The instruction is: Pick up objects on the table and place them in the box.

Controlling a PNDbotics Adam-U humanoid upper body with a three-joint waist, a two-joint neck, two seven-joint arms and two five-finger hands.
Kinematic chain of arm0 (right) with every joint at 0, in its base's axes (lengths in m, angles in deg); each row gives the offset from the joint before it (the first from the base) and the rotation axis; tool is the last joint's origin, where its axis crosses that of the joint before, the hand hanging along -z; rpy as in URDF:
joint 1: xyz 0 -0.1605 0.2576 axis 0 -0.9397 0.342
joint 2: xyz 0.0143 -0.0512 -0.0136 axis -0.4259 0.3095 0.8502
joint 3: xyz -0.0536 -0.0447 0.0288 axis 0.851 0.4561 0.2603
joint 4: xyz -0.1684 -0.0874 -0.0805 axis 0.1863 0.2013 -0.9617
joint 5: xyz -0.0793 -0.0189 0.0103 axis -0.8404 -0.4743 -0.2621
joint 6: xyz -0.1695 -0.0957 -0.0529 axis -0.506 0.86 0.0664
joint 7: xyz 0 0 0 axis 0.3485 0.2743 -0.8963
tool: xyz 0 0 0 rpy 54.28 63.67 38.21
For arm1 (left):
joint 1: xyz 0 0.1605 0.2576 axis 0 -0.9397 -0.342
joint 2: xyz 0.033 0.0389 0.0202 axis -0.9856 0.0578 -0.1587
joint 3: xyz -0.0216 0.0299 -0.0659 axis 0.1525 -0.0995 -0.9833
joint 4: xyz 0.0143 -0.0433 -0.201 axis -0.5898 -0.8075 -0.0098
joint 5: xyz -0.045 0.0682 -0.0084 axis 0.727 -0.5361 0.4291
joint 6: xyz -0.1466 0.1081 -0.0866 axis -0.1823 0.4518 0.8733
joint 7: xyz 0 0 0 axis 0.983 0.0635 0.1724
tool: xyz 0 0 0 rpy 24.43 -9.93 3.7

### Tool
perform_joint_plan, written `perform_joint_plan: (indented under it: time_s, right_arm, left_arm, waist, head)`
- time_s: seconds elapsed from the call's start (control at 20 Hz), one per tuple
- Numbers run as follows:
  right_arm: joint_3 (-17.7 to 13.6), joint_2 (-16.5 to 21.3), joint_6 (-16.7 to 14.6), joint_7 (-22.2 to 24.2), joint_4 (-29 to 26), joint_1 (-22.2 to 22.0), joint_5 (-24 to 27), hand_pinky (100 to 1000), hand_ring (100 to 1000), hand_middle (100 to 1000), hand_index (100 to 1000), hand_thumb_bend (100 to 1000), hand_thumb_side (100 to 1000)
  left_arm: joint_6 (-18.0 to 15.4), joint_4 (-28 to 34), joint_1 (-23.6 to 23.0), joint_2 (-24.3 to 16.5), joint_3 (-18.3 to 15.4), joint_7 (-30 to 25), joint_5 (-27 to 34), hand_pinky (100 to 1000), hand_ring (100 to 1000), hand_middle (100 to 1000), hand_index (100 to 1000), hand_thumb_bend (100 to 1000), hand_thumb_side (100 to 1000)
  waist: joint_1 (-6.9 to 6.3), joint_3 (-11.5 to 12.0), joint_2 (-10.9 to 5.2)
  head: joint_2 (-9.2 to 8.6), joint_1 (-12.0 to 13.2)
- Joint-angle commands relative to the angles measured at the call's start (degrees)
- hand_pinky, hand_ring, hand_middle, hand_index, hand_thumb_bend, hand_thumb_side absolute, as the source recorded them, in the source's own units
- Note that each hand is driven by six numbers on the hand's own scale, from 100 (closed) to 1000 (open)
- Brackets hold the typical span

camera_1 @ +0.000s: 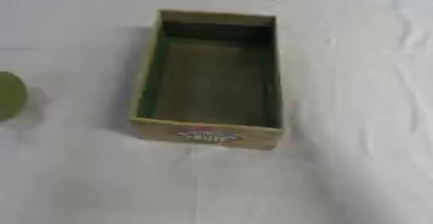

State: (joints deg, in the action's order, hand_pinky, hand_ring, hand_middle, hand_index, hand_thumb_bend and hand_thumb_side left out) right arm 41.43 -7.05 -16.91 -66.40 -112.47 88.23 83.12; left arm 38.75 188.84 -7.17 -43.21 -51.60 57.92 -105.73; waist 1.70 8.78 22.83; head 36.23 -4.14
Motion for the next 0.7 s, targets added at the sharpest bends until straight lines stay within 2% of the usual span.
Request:
perform_joint_plan:
  time_s: [0.05, 0.15, 0.35, 0.45, 0.65, 0.7]
  right_arm:
    - [-0.3, 2.8, -0.4, 0.0, -0.9, 0.0, -0.9, 852, 775, 600, 825, 100, 432]
    - [-0.2, 3.2, -0.5, 0.1, -0.9, -0.4, -1.2, 851, 774, 599, 825, 100, 425]
    - [0.0, 3.9, -0.7, 0.1, -0.9, -0.9, -1.8, 850, 773, 597, 825, 100, 420]
    - [0.1, 4.0, -0.8, 0.1, -0.9, -1.0, -1.9, 850, 773, 597, 825, 100, 420]
    - [0.2, 4.1, -0.8, 0.1, -0.9, -1.0, -2.0, 848, 771, 597, 824, 100, 412]
    - [0.2, 4.2, -0.9, 0.1, -0.9, -1.0, -2.0, 848, 771, 597, 824, 100, 412]
  left_arm:
    - [2.3, 0.8, -2.2, -6.1, 1.5, -1.7, -4.1, 768, 797, 815, 889, 100, 100]
    - [3.4, 0.8, -4.1, -8.7, 2.9, -4.0, -5.2, 805, 808, 823, 908, 100, 139]
    - [4.9, 0.2, -6.0, -14.1, 5.6, -9.7, -7.9, 895, 843, 843, 921, 186, 227]
    - [4.8, -0.6, -5.9, -16.1, 6.6, -11.9, -9.2, 948, 878, 878, 944, 262, 237]
    - [3.8, -2.9, -4.1, -19.7, 9.0, -15.8, -10.0, 975, 889, 878, 958, 318, 340]
    - [3.6, -3.6, -3.7, -20.1, 9.3, -16.4, -10.0, 975, 889, 878, 958, 318, 340]
  waist:
    - [-0.28, 0.0, -1.11]
    - [-0.33, 0.0, -1.07]
    - [-0.45, -0.1, -1.01]
    - [-0.46, -0.2, -0.99]
    - [-0.45, -0.4, -1.03]
    - [-0.44, -0.4, -1.04]
  head:
    - [0.27, 0.0]
    - [0.39, 0.1]
    - [0.54, 0.4]
    - [0.53, 0.5]
    - [0.49, 0.7]
    - [0.49, 0.8]
